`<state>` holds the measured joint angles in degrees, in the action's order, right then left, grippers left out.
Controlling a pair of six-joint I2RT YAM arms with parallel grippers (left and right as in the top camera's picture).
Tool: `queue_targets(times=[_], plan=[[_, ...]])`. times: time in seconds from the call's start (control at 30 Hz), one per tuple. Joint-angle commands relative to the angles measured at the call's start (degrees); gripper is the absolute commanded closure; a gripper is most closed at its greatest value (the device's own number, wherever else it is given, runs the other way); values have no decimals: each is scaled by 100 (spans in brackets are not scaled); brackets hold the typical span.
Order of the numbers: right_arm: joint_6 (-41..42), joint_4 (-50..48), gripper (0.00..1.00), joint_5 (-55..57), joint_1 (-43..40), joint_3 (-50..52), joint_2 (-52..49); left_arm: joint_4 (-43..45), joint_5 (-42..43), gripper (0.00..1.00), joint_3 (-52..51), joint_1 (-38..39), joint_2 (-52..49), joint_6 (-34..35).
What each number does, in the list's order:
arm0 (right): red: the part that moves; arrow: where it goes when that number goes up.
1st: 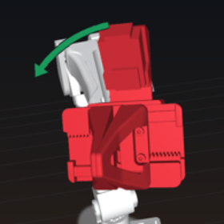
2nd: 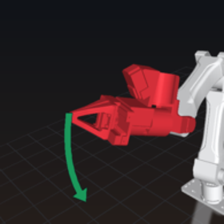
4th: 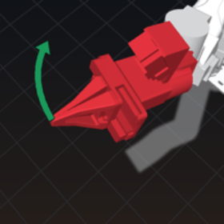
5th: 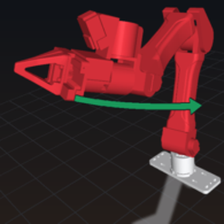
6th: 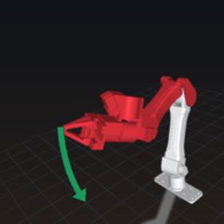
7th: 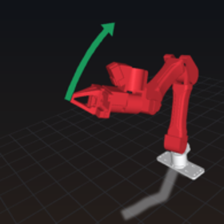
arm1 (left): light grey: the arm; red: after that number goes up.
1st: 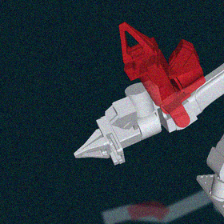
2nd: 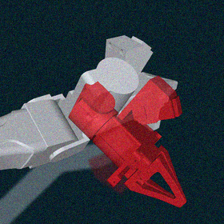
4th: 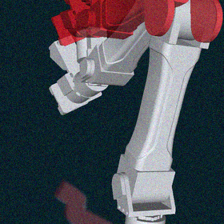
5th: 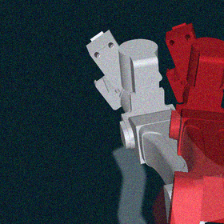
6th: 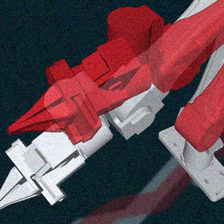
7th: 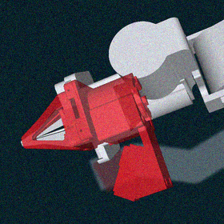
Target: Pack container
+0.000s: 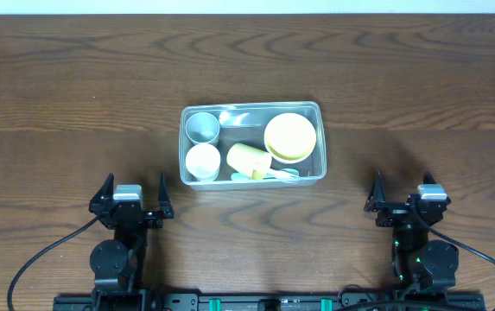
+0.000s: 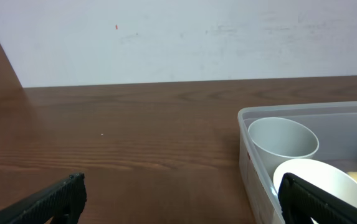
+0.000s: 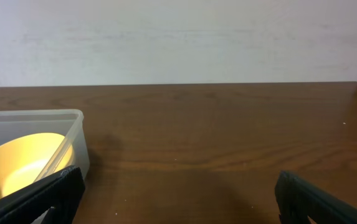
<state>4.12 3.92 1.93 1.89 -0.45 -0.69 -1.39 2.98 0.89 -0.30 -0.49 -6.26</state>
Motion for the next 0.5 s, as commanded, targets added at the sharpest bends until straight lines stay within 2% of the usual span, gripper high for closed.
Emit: queue_targets(times=[0.0,0.47], plan=[[96,17,1,-4,-37,15,35,-260,-127,2,-66,0,26,-81],[96,17,1,-4,-37,15,35,-260,-127,2,-66,0,26,-79]])
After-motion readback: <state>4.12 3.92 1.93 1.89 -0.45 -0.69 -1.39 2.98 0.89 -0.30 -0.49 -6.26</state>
